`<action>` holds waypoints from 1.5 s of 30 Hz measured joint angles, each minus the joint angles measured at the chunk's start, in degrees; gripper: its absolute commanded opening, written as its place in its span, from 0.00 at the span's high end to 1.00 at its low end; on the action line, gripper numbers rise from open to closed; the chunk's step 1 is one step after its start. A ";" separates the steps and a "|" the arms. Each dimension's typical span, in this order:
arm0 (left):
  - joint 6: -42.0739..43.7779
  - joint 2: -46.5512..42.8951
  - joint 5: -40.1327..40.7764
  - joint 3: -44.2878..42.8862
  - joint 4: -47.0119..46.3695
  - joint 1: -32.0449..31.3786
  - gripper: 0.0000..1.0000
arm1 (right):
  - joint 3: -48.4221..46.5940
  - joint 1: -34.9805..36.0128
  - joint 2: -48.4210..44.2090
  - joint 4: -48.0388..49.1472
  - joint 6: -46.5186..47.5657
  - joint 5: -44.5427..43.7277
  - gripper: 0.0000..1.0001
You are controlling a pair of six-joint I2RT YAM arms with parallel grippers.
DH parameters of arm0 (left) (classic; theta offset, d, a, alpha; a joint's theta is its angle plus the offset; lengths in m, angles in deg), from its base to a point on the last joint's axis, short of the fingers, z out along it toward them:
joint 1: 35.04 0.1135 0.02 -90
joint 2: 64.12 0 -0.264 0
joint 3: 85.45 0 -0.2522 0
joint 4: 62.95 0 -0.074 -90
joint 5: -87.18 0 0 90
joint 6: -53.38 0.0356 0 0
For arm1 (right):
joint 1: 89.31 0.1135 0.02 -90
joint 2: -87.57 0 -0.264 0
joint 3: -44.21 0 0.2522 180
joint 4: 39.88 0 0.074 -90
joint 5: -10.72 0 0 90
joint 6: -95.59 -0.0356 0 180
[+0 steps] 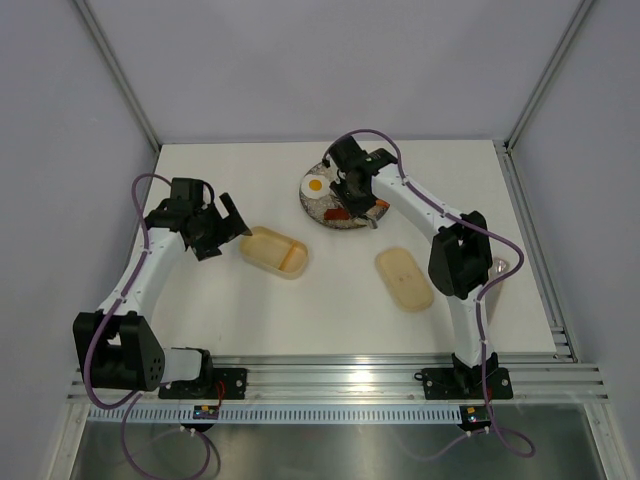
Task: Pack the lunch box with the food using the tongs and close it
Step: Pick up the fake food from the plate.
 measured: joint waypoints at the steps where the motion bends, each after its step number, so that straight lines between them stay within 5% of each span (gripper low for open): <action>1: 0.00 -0.04 0.00 -0.02 -0.02 0.00 0.01 | 0.02 0.00 0.00 -0.02 0.00 0.11 0.66; 26: 0.00 -0.11 -0.04 0.00 -0.04 0.00 0.01 | 5.44 0.02 -5.88 0.37 -2.62 0.98 0.66; 35: 0.00 -0.11 -0.04 0.00 -0.04 0.00 0.01 | 5.44 0.02 -11.87 -1.49 -1.73 2.21 0.52; 45: 0.00 -0.11 -0.07 0.00 -0.07 0.00 0.01 | 5.62 0.02 -11.98 -5.44 0.55 3.23 0.49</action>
